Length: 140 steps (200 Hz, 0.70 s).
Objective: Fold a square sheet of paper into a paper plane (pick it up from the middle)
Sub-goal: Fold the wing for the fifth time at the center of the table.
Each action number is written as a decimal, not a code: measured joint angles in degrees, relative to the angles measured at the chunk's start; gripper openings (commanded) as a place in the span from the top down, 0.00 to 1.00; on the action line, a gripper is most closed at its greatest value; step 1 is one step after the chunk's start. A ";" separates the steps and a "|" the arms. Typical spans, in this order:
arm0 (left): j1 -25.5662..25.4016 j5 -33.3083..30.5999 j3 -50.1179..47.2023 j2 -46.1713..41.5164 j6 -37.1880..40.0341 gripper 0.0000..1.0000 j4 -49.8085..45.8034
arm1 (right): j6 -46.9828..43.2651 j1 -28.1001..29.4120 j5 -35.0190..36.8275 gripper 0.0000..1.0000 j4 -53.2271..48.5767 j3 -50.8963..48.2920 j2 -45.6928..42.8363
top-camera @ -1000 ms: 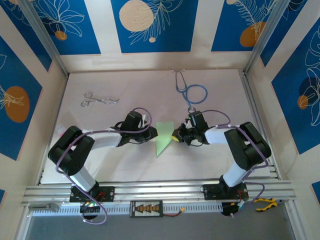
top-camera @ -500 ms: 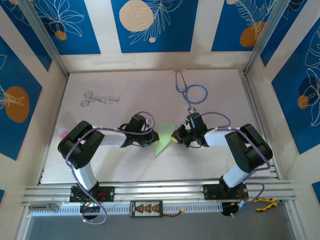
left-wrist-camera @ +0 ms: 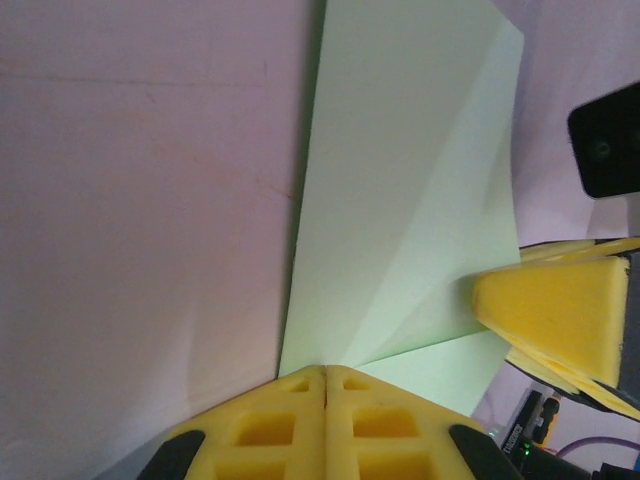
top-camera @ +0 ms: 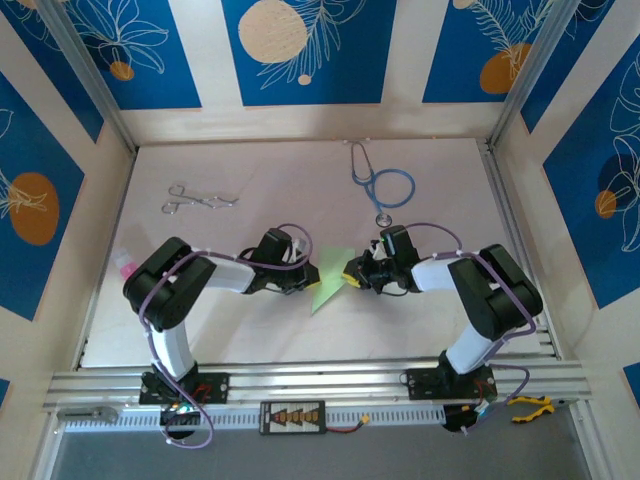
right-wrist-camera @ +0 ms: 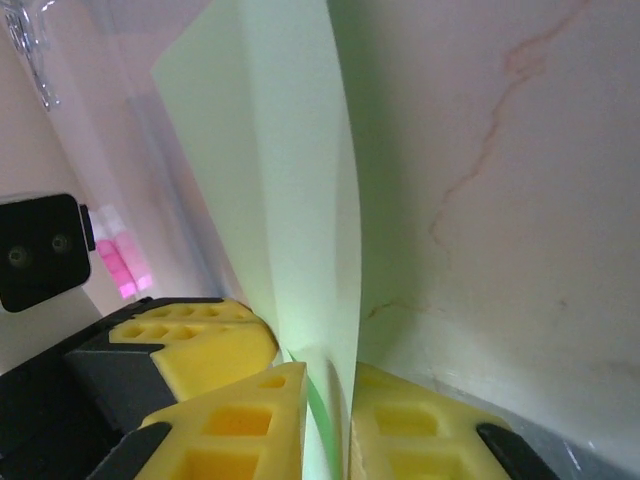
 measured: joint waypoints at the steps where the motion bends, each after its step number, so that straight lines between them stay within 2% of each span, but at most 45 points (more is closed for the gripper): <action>1: 0.02 0.11 -0.02 0.02 -0.09 1.00 0.13 | -0.11 -0.02 -0.11 0.81 0.00 0.02 0.02; 85: 0.39 1.18 -0.17 0.31 -0.66 1.00 0.74 | -6.05 -2.45 -6.47 0.79 0.35 3.48 3.69; 107: 0.39 1.18 -0.17 0.31 -0.66 0.99 0.74 | -7.02 -3.10 -7.41 0.82 -0.04 4.35 4.52; 140: 0.39 1.14 -0.15 0.20 -0.66 0.98 0.68 | -8.17 -3.17 -8.26 0.95 -0.33 5.42 5.51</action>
